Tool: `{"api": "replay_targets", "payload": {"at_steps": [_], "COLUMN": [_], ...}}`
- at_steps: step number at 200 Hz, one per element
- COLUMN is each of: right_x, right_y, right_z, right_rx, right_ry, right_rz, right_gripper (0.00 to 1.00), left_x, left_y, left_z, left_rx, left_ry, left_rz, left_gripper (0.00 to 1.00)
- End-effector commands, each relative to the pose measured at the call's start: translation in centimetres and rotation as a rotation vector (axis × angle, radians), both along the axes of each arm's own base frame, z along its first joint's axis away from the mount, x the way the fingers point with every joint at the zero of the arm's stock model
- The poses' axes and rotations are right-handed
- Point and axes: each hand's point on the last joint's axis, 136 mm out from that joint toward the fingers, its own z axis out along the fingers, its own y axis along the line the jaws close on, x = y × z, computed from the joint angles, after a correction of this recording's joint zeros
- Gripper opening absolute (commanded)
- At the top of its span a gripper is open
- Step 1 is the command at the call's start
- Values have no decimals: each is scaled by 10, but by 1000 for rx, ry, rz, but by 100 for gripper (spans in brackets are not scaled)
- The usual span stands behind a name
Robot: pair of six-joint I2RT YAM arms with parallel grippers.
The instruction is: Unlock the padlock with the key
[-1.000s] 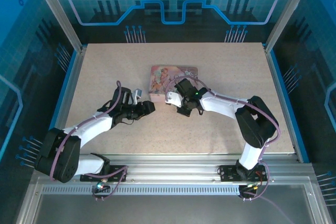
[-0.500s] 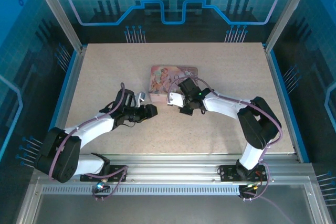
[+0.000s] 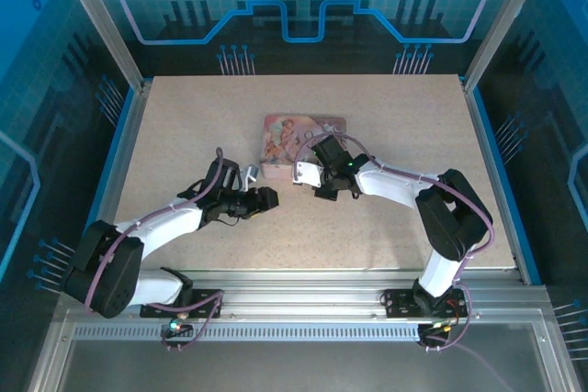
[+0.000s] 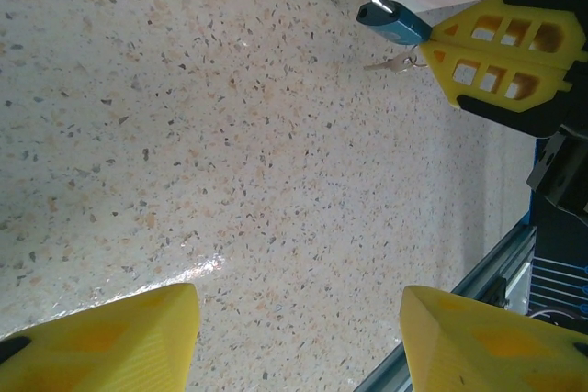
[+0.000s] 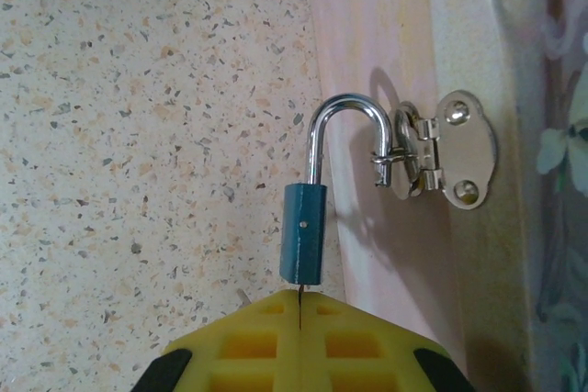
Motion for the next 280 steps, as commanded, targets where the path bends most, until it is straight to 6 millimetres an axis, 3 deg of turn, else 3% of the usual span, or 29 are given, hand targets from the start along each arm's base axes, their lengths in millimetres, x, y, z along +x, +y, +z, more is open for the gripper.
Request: {"api": "replay_targets", "payload": {"at_steps": [1, 64, 106, 169, 210, 280], "right_x": [8, 11, 11, -15, -23, -32], "right_y": [13, 12, 22, 42, 38, 11], "right_z": [11, 11, 17, 20, 30, 44], "right_rx": [29, 35, 47, 42, 56, 49], "right_ry": [-32, -44, -49, -37, -56, -87], "right_rz": [48, 38, 57, 116, 96, 21], "right_gripper": [0, 0, 0, 0, 0, 0], "left_x": [-10, -9, -8, -10, -11, -11], "left_y": [-1, -1, -1, 1, 1, 0], "left_z": [-10, -11, -11, -11, -11, -10], "left_rx": [9, 12, 8, 14, 12, 6], "left_ry": [34, 33, 31, 29, 28, 24], "left_rz": [-25, -27, -25, -18, -18, -19], "left_gripper": [61, 62, 62, 62, 62, 62]}}
